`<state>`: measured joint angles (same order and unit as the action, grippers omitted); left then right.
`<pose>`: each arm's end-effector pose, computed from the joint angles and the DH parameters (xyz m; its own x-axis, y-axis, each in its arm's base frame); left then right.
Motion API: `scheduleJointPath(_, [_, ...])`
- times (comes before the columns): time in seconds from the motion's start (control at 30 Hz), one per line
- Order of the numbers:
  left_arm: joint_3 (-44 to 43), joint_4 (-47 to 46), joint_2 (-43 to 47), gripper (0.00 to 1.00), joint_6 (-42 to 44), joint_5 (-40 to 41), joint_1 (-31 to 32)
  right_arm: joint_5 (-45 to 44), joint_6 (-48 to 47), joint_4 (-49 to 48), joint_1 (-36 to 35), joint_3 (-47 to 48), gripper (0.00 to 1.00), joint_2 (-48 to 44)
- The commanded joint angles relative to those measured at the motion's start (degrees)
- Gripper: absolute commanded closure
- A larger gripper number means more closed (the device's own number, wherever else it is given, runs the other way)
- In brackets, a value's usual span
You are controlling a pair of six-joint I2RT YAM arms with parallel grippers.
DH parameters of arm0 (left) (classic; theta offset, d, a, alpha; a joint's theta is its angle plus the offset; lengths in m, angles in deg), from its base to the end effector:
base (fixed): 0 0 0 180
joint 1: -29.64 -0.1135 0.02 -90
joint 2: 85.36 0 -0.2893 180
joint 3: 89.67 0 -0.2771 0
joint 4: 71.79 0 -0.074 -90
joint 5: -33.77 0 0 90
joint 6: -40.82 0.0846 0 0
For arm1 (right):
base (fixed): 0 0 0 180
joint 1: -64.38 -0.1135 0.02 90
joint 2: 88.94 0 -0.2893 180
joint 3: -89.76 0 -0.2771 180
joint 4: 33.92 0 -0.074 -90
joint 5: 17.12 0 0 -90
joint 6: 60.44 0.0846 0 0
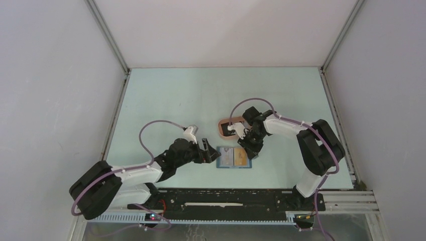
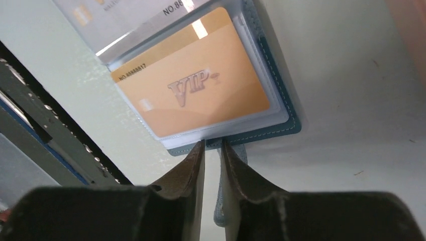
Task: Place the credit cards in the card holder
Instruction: Close the card holder at the center of the board.
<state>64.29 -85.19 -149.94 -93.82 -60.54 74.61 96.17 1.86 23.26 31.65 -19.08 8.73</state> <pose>0.1766 -0.1854 0.1349 -0.7429 -0.2483 -0.6217 0.3245 0.6787 -0.6588 0.2538 0.2029 0.1257 -0.4925 -0.8241 -0.2800 -0.8607 0.4135 0.2969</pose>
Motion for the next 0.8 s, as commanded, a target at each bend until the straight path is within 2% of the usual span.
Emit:
scheduleJointPath(0.0, [0.9,-6.5,-4.1,0.05,-2.6,-1.7,-0.1,-3.7,1.1,-0.2,-1.3,2.3,0.76,2.4])
scheduleJointPath(0.37, [-2.7,-6.5,-13.4,0.08,1.3,-1.9,-2.4,-8.6,1.0,1.1,-1.2,2.6,0.82,6.2])
scheduleJointPath(0.63, [-5.9,-8.7,-18.5,0.19,7.2,-11.9,-8.1,-7.7,0.8,1.9,-1.1,2.8,0.83,6.7])
scheduleJointPath(0.77, [-7.7,-11.0,-23.0,0.23,7.6,-16.9,-9.2,-7.3,0.8,2.2,-1.1,2.9,0.83,6.8])
